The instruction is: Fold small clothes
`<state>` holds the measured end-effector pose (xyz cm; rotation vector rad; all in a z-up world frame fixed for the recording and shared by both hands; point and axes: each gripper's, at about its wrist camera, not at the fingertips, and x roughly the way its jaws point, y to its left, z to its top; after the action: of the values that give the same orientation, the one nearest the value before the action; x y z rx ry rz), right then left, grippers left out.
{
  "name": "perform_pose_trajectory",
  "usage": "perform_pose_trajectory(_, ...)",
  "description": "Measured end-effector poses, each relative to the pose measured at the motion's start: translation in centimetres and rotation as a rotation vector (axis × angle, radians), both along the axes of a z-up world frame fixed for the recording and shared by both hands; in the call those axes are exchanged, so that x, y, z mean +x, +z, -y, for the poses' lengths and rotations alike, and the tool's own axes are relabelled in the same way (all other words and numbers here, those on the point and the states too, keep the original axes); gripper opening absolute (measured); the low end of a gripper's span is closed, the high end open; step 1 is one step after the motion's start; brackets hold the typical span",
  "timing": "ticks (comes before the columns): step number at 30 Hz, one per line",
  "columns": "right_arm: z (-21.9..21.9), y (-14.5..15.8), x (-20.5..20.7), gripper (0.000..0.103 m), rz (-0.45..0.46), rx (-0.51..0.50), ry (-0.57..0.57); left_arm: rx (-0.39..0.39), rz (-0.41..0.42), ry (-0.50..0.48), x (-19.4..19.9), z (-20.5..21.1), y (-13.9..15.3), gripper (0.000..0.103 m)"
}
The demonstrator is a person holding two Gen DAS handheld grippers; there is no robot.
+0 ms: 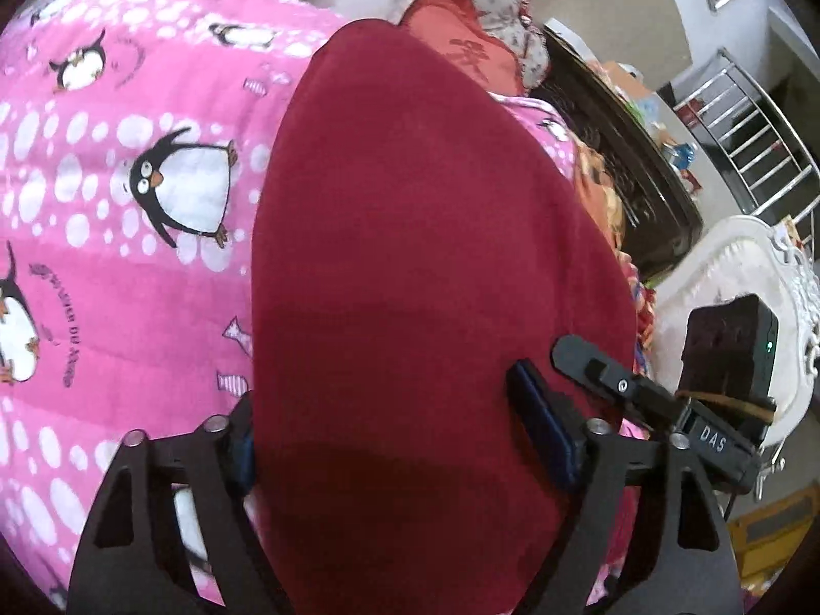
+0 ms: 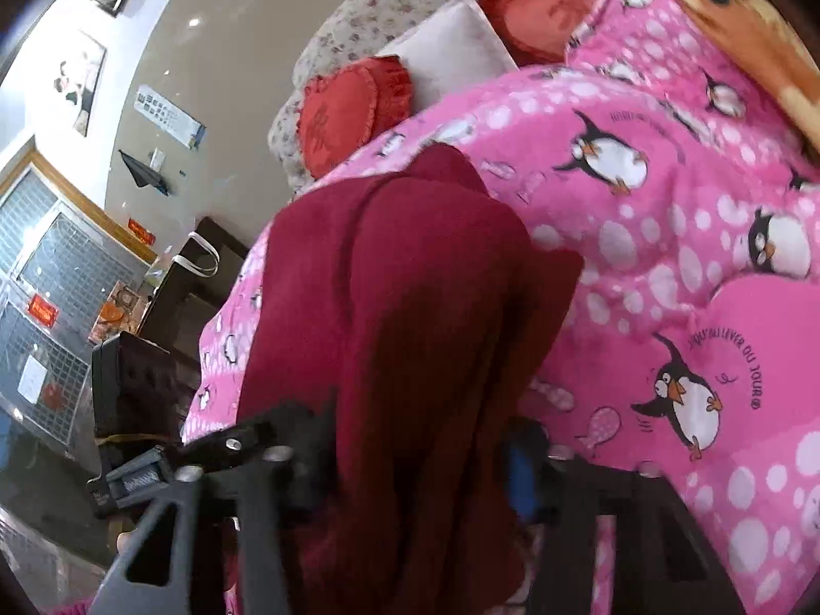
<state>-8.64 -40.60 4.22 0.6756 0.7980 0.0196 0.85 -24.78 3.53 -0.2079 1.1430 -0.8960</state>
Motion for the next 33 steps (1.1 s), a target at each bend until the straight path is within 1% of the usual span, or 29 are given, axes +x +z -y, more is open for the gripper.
perform_pose_trajectory(1, -0.4, 0.8, -0.3, 0.042, 0.013, 0.012, 0.004, -0.015, -0.012, -0.005, -0.1, -0.4, 0.5, 0.071)
perform_pose_trajectory(2, -0.6, 1.3, -0.4, 0.042, 0.023, 0.02, 0.01, -0.048, -0.032, -0.015, -0.4, -1.3, 1.4, 0.07)
perform_pose_trajectory(4, -1.6, 2.5, -0.9, 0.042, 0.04, 0.036, 0.041, -0.072, -0.053, -0.022, -0.7, -2.8, 2.6, 0.07)
perform_pose_trajectory(5, -2.4, 3.2, -1.1, 0.042, 0.04, 0.042, 0.06, -0.056, -0.048, -0.018, -1.2, -3.8, 3.5, 0.07)
perform_pose_trajectory(8, -4.7, 4.0, -1.7, 0.041, 0.032, 0.097, 0.1, -0.015, -0.031, -0.013, -2.9, -6.4, 5.1, 0.07)
perform_pose_trajectory(11, -7.1, 3.3, -2.2, 0.042, 0.001, 0.136, 0.13, 0.043, -0.038, 0.009, -4.6, -9.1, 4.9, 0.07)
perform_pose_trajectory(12, -7.9, 2.6, -2.3, 0.045, -0.019, 0.136, 0.139, 0.073, -0.04, 0.023, -5.2, -9.9, 4.2, 0.07)
perform_pose_trajectory(14, -9.7, 0.7, -2.1, 0.05, -0.1, 0.084, 0.161, 0.146, -0.036, 0.035, -6.0, -10.7, 2.3, 0.07)
perform_pose_trajectory(16, -11.0, -0.6, -2.1, 0.052, -0.183, -0.034, 0.169, 0.238, -0.019, 0.061, -6.6, -11.0, 0.5, 0.07)
perform_pose_trajectory(17, -11.4, -0.4, -2.4, 0.053, -0.187, -0.087, 0.17, 0.256, 0.01, 0.071, -7.1, -11.2, 0.0, 0.07)
perform_pose_trajectory(20, -11.5, 1.6, -3.3, 0.054, -0.177, -0.115, 0.172, 0.25, 0.071, 0.1, -8.0, -11.7, 0.8, 0.07)
perform_pose_trajectory(22, -11.6, 3.3, -4.1, 0.054, -0.146, -0.159, 0.179, 0.256, 0.089, 0.116, -8.1, -12.1, 1.1, 0.07)
perform_pose_trajectory(24, -12.5, 5.3, -4.8, 0.053, -0.103, -0.221, 0.229, 0.271, 0.103, 0.136, -8.1, -12.3, 1.3, 0.07)
perform_pose_trajectory(25, -13.3, 6.0, -5.0, 0.053, -0.099, -0.255, 0.256, 0.278, 0.116, 0.147, -8.4, -12.5, 1.4, 0.07)
perform_pose_trajectory(28, -14.9, 6.7, -6.5, 0.051, -0.092, -0.331, 0.295, 0.298, 0.187, 0.169, -9.7, -12.8, 2.5, 0.07)
perform_pose_trajectory(30, -16.0, 6.7, -7.9, 0.047, -0.074, -0.348, 0.322, 0.291, 0.233, 0.167, -10.7, -13.0, 3.5, 0.07)
perform_pose_trajectory(32, -16.9, 6.6, -9.1, 0.044, -0.073, -0.408, 0.342, 0.288, 0.244, 0.157, -11.4, -12.9, 3.8, 0.07)
perform_pose_trajectory(33, -17.5, 6.2, -9.3, 0.043, -0.076, -0.457, 0.358, 0.288, 0.244, 0.152, -11.6, -13.0, 3.9, 0.07)
